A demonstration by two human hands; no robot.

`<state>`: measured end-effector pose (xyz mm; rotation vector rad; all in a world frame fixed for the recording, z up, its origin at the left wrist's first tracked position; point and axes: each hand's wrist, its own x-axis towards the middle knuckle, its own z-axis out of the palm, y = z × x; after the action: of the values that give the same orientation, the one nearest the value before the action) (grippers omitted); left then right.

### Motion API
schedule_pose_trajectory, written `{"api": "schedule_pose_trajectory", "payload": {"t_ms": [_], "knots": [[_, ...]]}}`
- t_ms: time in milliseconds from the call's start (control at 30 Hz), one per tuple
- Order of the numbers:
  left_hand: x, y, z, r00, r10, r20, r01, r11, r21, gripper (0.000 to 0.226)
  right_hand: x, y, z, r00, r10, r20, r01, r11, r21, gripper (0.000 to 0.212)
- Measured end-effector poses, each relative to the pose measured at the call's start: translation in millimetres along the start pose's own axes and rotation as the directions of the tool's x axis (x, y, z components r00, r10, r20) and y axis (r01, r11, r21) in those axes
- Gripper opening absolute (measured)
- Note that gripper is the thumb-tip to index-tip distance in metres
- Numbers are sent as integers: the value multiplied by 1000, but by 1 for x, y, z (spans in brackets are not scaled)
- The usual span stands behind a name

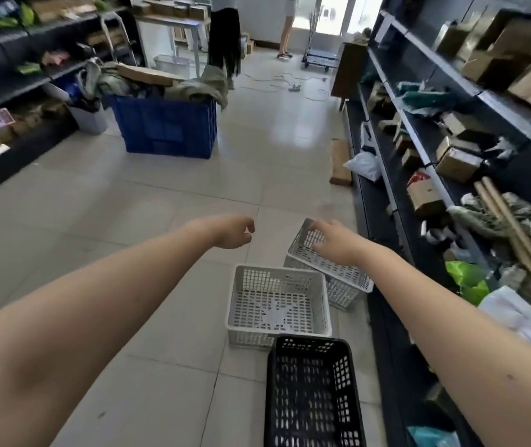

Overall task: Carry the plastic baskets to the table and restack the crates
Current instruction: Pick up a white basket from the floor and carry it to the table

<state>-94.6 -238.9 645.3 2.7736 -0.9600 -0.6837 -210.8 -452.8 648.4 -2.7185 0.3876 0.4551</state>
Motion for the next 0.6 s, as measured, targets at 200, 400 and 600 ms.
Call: {"api": "schedule_pose_trajectory", "payload": {"t_ms": [200,400,600], "knots": [[108,-36,42,996,1,87,-3,1000,29,42,84,57,44,986,160,41,-163,983,88,54],[237,-66,80,991,-38,131,37,999,13,42,180,138,91,942,313,120,-326,939,113,50],[331,-85,153,965,-58,257,50,998,38,38,254,186,157,908,362,210,-384,921,74,52]]}}
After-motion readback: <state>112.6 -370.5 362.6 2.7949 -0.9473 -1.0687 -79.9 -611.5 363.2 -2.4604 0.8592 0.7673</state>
